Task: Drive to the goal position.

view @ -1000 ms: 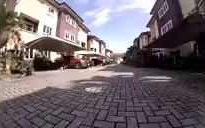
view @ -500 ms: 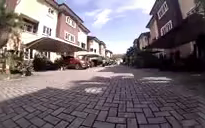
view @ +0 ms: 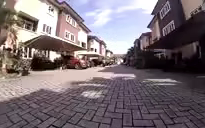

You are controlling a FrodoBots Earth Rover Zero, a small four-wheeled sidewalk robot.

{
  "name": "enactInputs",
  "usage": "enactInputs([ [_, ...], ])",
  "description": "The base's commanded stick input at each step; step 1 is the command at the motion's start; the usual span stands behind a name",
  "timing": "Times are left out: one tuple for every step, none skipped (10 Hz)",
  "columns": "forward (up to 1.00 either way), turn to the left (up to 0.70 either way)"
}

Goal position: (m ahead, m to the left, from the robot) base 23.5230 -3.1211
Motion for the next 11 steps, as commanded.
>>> enactInputs([
  [0.69,0.03],
  [0.69,0.03],
  [0.69,0.03],
  [0.69,0.03],
  [0.69,0.01],
  [0.69,-0.11],
  [0.69,-0.32],
  [0.69,-0.03],
  [0.69,-0.07],
  [0.69,-0.30],
  [0.69,-0.06],
])
